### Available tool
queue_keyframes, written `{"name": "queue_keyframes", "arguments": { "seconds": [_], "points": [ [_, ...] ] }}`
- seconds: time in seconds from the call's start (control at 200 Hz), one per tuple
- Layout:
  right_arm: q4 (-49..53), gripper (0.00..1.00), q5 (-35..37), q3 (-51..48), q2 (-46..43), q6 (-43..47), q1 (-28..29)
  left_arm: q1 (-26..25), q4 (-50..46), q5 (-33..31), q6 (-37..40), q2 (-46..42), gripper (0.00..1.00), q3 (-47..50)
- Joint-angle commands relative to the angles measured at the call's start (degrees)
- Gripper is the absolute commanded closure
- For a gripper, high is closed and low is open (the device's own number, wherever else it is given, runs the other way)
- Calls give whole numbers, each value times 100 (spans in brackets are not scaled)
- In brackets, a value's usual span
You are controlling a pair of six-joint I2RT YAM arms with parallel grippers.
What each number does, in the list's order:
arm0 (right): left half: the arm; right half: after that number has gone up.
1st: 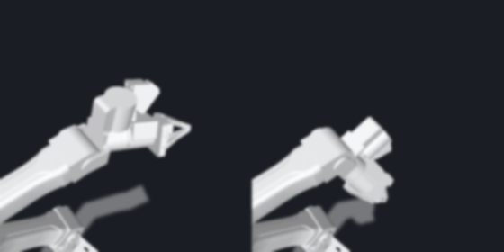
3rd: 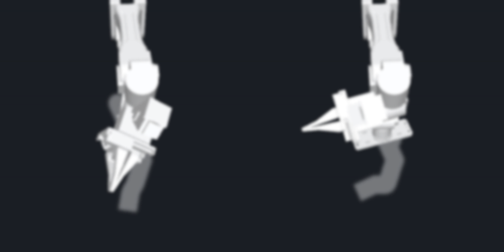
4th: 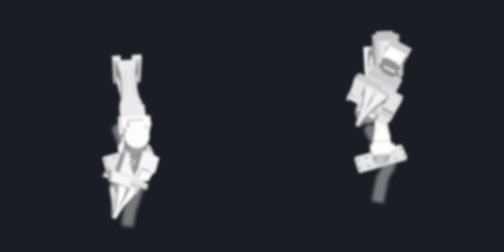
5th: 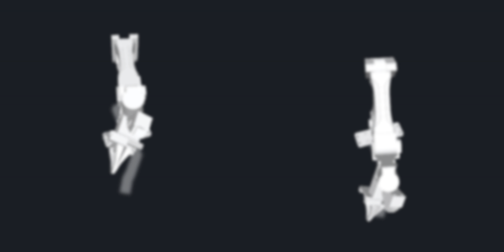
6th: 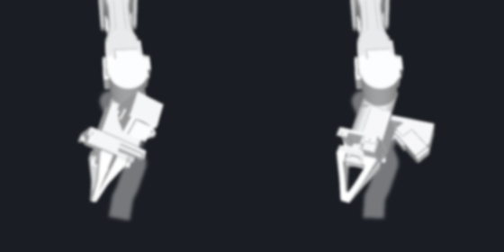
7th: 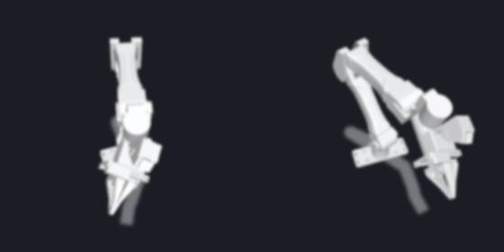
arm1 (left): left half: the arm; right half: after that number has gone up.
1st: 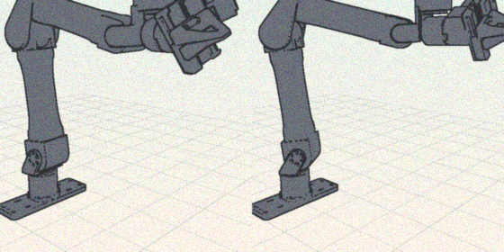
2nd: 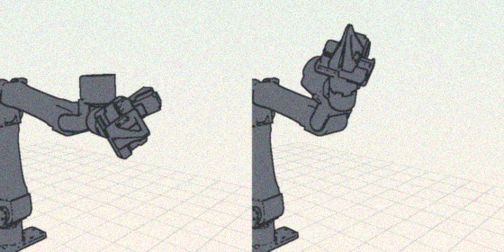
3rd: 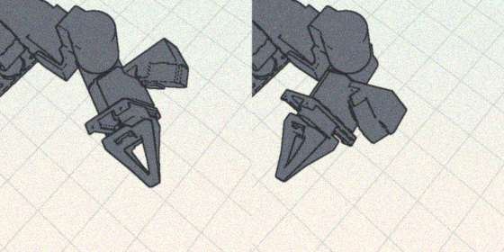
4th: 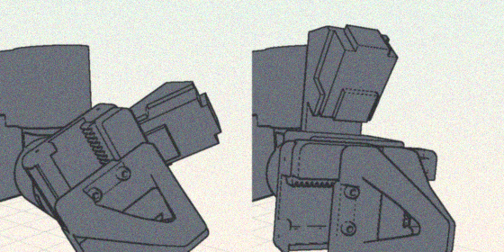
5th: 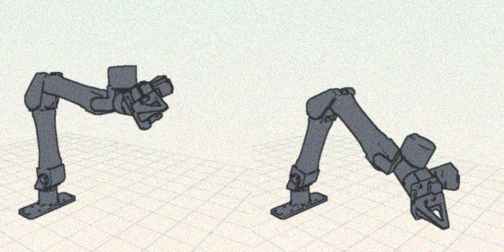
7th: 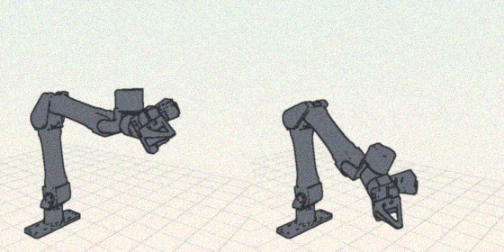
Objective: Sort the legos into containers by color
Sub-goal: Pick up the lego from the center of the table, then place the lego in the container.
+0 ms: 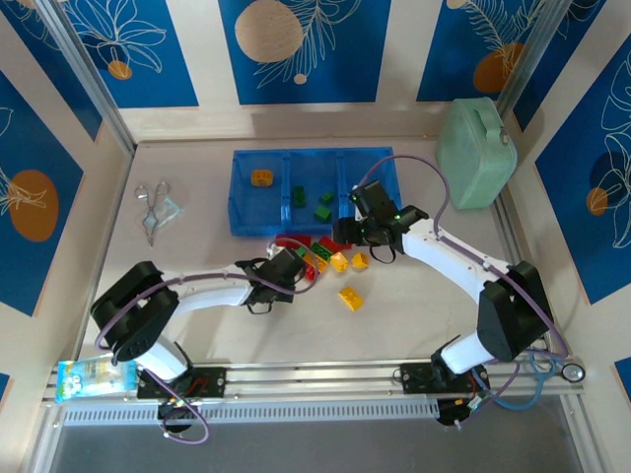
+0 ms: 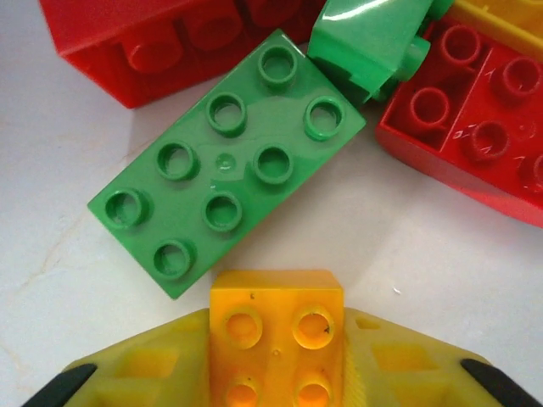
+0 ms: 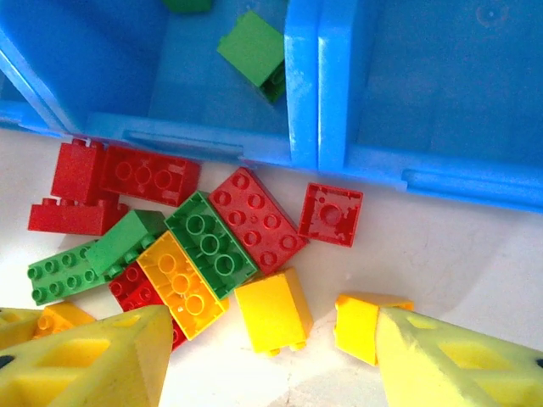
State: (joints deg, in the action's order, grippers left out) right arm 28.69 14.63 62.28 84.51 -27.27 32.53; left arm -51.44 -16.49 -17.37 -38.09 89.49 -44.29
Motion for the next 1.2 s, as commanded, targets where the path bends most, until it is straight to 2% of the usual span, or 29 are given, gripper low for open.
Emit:
{"name": "queue_keyframes", "arguments": {
  "seconds": [0.0,0.16,0.29,0.36,0.575,0.765,0.996,1.041,1.156,1.196],
  "points": [
    [-200,35,-187,-201,-163,-173,-37,-51,-80,-396,-154,-532,71,104],
    [-215,34,-215,-515,-262,-240,-19,90,-275,-398,460,-1150,72,-264],
    [-186,32,-242,-752,-426,-262,15,909,-1,296,882,-1312,72,-499],
    [-107,32,-195,-841,-529,-275,78,1250,-33,370,1118,-1219,72,-849],
    [134,27,-135,-1234,-936,-384,355,2115,-48,845,1493,-140,71,-2053],
    [383,25,-73,-1559,-1241,-469,611,2451,-225,960,1628,1011,71,-3081],
    [447,25,-132,-1971,-1504,-699,839,2737,-363,946,1690,1738,68,-3796],
    [452,25,-136,-2020,-1535,-716,864,2780,-419,954,1692,1819,65,-3907],
    [474,24,-138,-2074,-1520,-672,883,2815,-569,979,1779,1802,39,-4110],
    [505,23,-123,-2067,-1496,-645,894,2815,-524,965,1785,1671,35,-4064]
  ]
}}
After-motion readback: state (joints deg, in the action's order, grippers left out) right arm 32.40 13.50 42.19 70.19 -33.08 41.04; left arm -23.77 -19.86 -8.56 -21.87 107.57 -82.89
